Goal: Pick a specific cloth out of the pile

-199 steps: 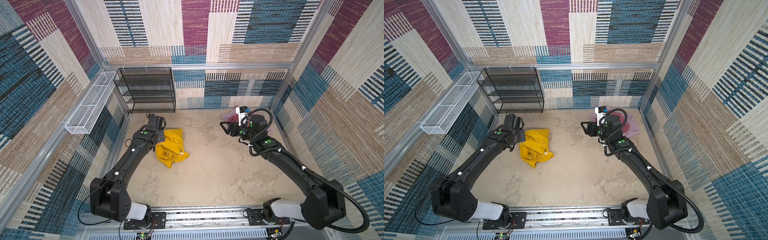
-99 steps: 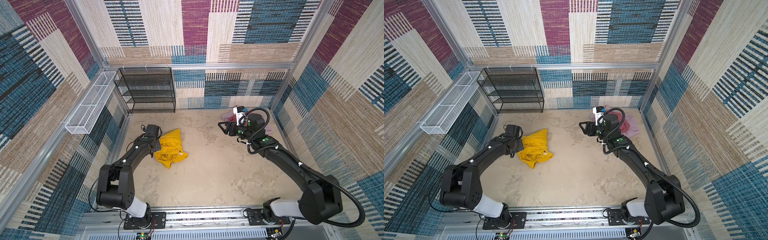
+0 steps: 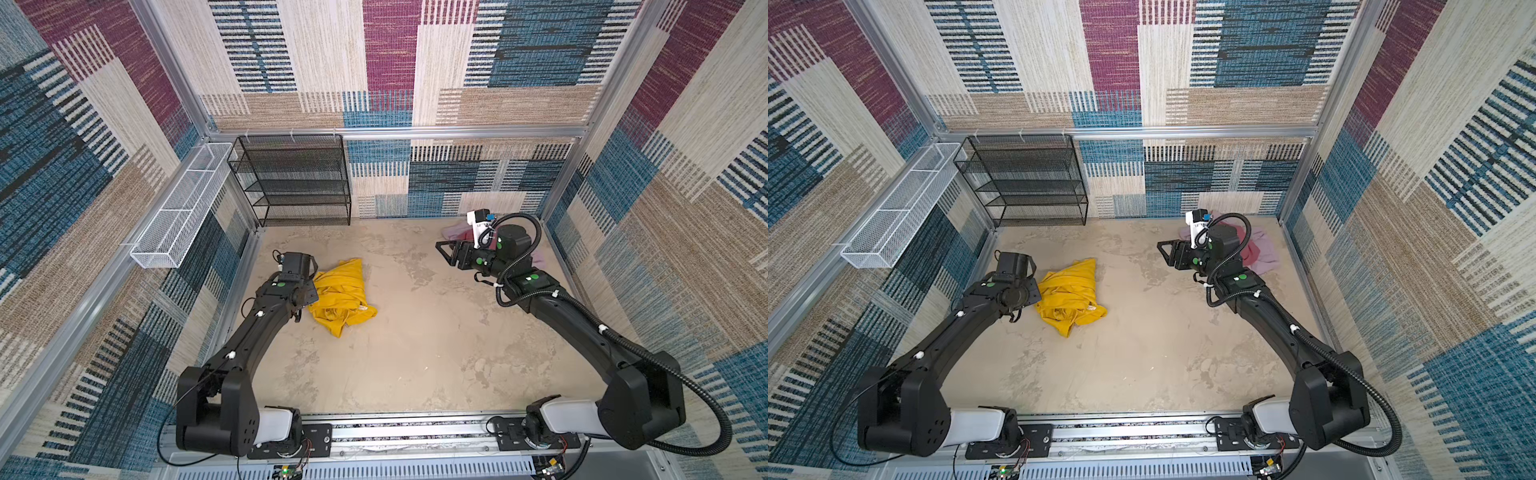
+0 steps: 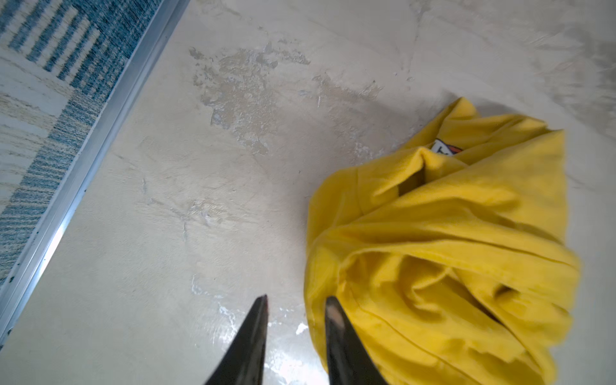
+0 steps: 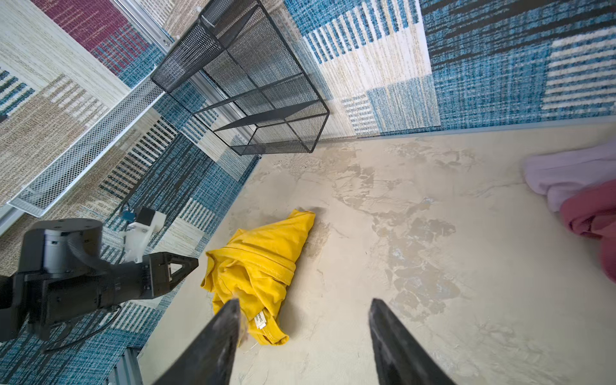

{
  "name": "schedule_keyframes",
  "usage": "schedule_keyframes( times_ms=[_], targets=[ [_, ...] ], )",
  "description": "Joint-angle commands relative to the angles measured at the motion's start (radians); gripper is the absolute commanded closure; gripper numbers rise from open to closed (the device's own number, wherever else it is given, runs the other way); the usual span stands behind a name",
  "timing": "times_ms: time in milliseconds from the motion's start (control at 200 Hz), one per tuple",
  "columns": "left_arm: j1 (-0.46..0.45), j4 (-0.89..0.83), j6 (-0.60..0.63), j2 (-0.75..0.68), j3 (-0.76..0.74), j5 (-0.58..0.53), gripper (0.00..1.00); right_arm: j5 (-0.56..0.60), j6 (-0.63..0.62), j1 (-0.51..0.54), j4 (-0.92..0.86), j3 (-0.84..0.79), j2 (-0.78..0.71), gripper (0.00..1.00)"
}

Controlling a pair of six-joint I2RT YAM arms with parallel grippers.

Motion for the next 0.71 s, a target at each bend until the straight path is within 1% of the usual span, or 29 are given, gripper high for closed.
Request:
schedule_keyframes(
  times_ms=[0, 65, 230, 336, 471, 701],
  targets=[
    [-0.021, -0.107, -0.027, -0.063, -0.009, 0.055, 0.69, -0.033, 0.006, 0.003, 0.029, 0.011, 0.007, 0.35],
    [-0.069, -0.134, -0.036, -0.095, -0.021, 0.072, 0.69, -0.042, 0.006, 0.004, 0.035, 0.014, 0.010, 0.35],
    [-0.259, -0.225, -0.077, -0.105, -0.043, 0.015, 0.69, -0.055, 0.009, 0.006, 0.048, 0.007, 0.007, 0.35],
    [-0.326, -0.222, -0.114, -0.086, -0.089, 0.020, 0.69, -0.060, 0.012, 0.007, 0.059, -0.009, -0.004, 0.35],
    [-0.363, -0.206, -0.133, -0.033, -0.134, 0.009, 0.68, -0.065, 0.016, 0.007, 0.068, -0.022, -0.012, 0.35],
    [-0.381, -0.087, -0.122, 0.050, -0.172, 0.013, 0.66, -0.063, 0.011, 0.007, 0.061, -0.020, -0.016, 0.35]
  ],
)
